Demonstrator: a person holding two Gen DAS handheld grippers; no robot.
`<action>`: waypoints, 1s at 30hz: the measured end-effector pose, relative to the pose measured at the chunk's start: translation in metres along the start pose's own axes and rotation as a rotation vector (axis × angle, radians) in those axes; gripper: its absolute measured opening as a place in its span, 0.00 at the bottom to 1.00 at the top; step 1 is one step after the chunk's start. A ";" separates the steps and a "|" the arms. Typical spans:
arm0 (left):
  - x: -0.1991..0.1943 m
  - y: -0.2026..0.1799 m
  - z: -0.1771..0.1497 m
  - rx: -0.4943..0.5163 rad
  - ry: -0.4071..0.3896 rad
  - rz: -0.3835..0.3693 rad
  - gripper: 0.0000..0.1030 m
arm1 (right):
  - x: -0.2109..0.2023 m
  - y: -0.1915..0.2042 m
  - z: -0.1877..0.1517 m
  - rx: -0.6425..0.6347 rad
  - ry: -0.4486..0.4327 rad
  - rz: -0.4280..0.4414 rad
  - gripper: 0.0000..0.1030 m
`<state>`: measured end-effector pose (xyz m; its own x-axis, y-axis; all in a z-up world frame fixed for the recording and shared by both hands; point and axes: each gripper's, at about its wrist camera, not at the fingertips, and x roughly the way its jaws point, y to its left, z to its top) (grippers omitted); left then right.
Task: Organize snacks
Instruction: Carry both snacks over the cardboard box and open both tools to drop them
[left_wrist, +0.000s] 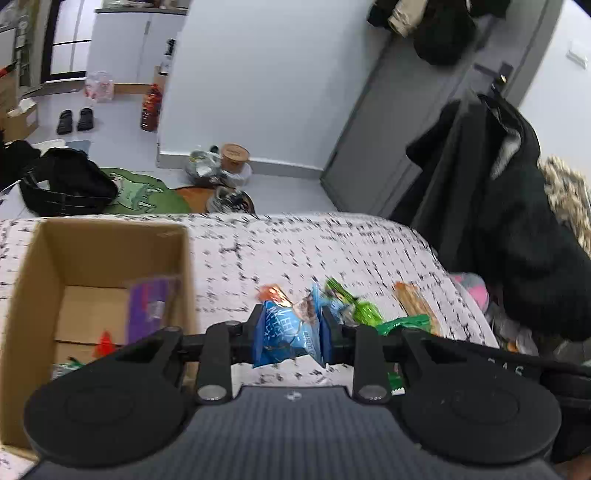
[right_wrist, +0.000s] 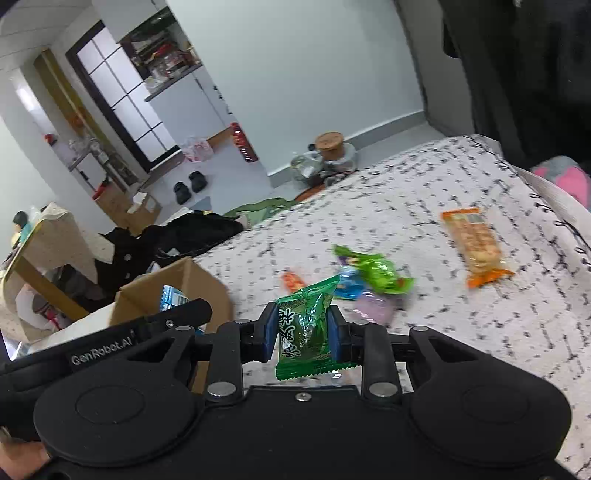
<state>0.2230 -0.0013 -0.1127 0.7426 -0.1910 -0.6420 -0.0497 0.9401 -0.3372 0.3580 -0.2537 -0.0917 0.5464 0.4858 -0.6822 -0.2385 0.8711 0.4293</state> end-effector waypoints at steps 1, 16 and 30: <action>-0.005 0.005 0.001 -0.007 -0.008 0.009 0.28 | 0.000 0.005 0.000 -0.004 -0.001 0.007 0.27; -0.031 0.092 0.015 -0.116 -0.063 0.161 0.28 | 0.024 0.073 0.004 -0.059 0.005 0.088 0.26; -0.051 0.130 0.003 -0.198 -0.066 0.201 0.39 | 0.057 0.113 -0.005 -0.090 0.042 0.118 0.27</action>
<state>0.1802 0.1312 -0.1218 0.7460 0.0184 -0.6657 -0.3249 0.8826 -0.3398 0.3578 -0.1267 -0.0851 0.4767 0.5864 -0.6549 -0.3709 0.8096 0.4549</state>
